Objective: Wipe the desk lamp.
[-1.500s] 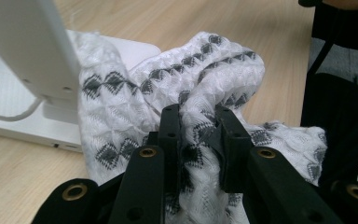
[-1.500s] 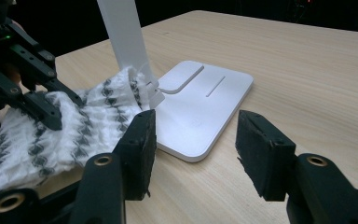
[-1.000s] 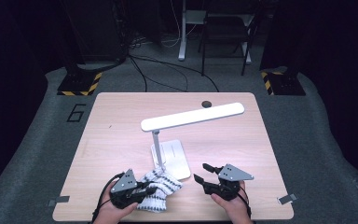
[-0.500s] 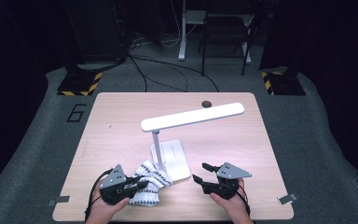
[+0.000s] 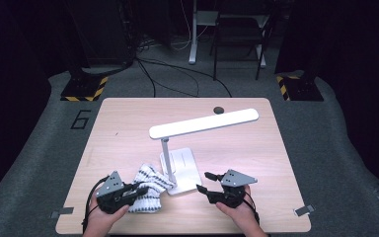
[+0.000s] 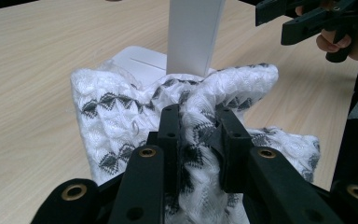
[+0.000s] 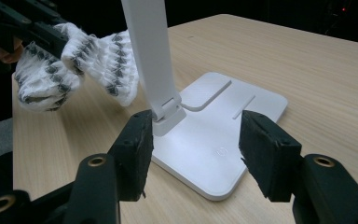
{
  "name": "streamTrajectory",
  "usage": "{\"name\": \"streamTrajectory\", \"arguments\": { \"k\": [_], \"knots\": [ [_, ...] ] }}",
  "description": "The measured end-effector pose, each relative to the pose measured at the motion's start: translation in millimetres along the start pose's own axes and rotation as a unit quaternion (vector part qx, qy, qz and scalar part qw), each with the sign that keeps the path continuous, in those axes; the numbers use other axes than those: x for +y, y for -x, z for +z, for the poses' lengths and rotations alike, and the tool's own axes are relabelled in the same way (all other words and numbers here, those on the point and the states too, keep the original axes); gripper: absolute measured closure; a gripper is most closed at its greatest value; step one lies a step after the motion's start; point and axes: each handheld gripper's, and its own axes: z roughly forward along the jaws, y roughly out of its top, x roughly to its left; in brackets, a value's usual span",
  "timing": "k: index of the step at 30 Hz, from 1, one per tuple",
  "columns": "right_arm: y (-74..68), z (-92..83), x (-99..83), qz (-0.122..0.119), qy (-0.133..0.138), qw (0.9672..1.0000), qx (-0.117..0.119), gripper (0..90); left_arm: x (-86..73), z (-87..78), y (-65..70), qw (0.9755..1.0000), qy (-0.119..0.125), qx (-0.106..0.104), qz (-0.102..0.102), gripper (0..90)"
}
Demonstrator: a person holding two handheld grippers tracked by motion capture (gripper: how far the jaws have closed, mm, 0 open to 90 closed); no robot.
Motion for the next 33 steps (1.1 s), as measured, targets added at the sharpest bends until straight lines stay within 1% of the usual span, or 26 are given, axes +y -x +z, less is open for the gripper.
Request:
{"name": "streamTrajectory", "arguments": {
  "k": [1, 2, 3, 4, 5, 7, 9, 10, 11, 13, 14, 15, 16, 17, 18, 19, 20, 21, 22, 23, 25, 26, 27, 30, 32, 33],
  "knots": [
    [0.5, 2.4, 1.0, -0.007, -0.004, 1.0000, 0.006, 45.5, 0.0, -0.6, -0.6, 1.0000, 0.001, 0.003, 0.001, 74.6],
    [-0.5, 4.1, 1.8, -0.003, -0.006, 0.9999, 0.010, 45.6, -0.4, -0.5, -1.0, 1.0000, 0.006, 0.005, -0.002, 74.6],
    [-0.5, 6.4, 2.6, -0.007, -0.006, 0.9999, 0.012, 45.8, 0.0, -2.2, -2.3, 1.0000, 0.000, 0.003, 0.000, 74.6],
    [-0.8, 9.2, 4.7, -0.007, -0.008, 0.9998, 0.016, 46.0, -0.6, -1.9, -2.2, 0.9999, 0.007, 0.008, -0.006, 74.6],
    [0.9, 10.1, 6.2, -0.015, -0.010, 0.9997, 0.018, 45.7, -0.6, -4.0, -4.5, 1.0000, 0.003, 0.009, -0.003, 74.6],
    [0.6, 11.1, 7.1, -0.011, -0.008, 0.9998, 0.016, 45.3, -1.2, -4.3, -5.0, 0.9999, 0.006, 0.011, -0.004, 74.6],
    [2.5, 12.3, 9.8, -0.015, -0.008, 0.9996, 0.020, 45.4, -1.4, -5.9, -6.1, 0.9999, 0.004, 0.011, -0.009, 74.6],
    [2.7, 13.4, 10.9, -0.014, -0.006, 0.9996, 0.022, 45.4, -1.6, -6.2, -7.1, 0.9998, 0.007, 0.015, -0.004, 74.6],
    [2.9, 14.1, 11.9, -0.017, -0.005, 0.9996, 0.022, 45.4, -1.8, -6.7, -7.5, 0.9998, 0.009, 0.015, -0.007, 74.5],
    [2.2, 17.1, 13.8, -0.018, -0.007, 0.9996, 0.023, 45.8, -1.9, -8.2, -8.2, 0.9998, 0.007, 0.012, -0.011, 74.6],
    [2.4, 19.1, 14.6, -0.024, -0.008, 0.9993, 0.026, 46.1, -2.0, -8.3, -9.1, 0.9998, 0.011, 0.017, -0.005, 74.5],
    [1.0, 20.9, 15.5, -0.019, -0.013, 0.9994, 0.025, 46.9, -2.0, -9.3, -9.2, 0.9998, 0.008, 0.015, -0.010, 74.6],
    [0.5, 24.0, 15.8, -0.022, -0.010, 0.9994, 0.025, 47.0, -2.2, -9.5, -9.9, 0.9998, 0.010, 0.017, -0.009, 74.6],
    [0.2, 27.1, 16.8, -0.021, -0.015, 0.9991, 0.033, 47.0, -2.1, -10.8, -10.6, 0.9998, 0.007, 0.017, -0.009, 74.5],
    [-0.2, 30.4, 17.8, -0.024, -0.019, 0.9989, 0.037, 47.0, -2.7, -10.8, -11.2, 0.9996, 0.014, 0.021, -0.011, 74.5],
    [-0.9, 33.2, 18.6, -0.025, -0.021, 0.9987, 0.040, 47.0, -2.5, -12.8, -12.6, 0.9997, 0.008, 0.019, -0.012, 74.6],
    [-1.6, 36.8, 19.7, -0.026, -0.020, 0.9985, 0.045, 47.0, -3.4, -12.8, -13.2, 0.9995, 0.016, 0.023, -0.015, 74.6],
    [-2.3, 40.2, 20.6, -0.025, -0.019, 0.9983, 0.049, 46.9, -3.4, -14.8, -14.8, 0.9996, 0.011, 0.020, -0.014, 74.5],
    [-3.3, 43.3, 21.8, -0.023, -0.021, 0.9981, 0.052, 46.9, -4.0, -15.5, -15.9, 0.9995, 0.015, 0.025, -0.014, 74.5],
    [-4.3, 46.1, 23.0, -0.022, -0.023, 0.9979, 0.057, 46.9, -4.1, -17.0, -16.7, 0.9995, 0.014, 0.023, -0.018, 74.6],
    [-5.8, 52.2, 25.4, -0.027, -0.028, 0.9972, 0.063, 46.9, -4.6, -18.8, -17.8, 0.9994, 0.015, 0.025, -0.019, 74.5],
    [-7.1, 57.8, 27.0, -0.028, -0.031, 0.9968, 0.069, 46.8, -4.9, -19.2, -18.5, 0.9993, 0.019, 0.027, -0.018, 74.6],
    [-7.1, 57.8, 27.0, -0.028, -0.031, 0.9968, 0.069, 46.8, -5.0, -20.3, -18.8, 0.9993, 0.017, 0.026, -0.021, 74.6],
    [-7.8, 64.6, 29.1, -0.030, -0.033, 0.9963, 0.073, 46.9, -5.7, -22.2, -20.7, 0.9991, 0.020, 0.030, -0.021, 74.5],
    [-8.6, 70.3, 31.2, -0.028, -0.032, 0.9960, 0.078, 46.9, -6.2, -23.6, -21.8, 0.9990, 0.023, 0.030, -0.024, 74.5],
    [-8.6, 70.3, 31.2, -0.028, -0.032, 0.9960, 0.078, 46.9, -6.3, -24.5, -22.2, 0.9990, 0.022, 0.031, -0.025, 74.5]
  ]
}}
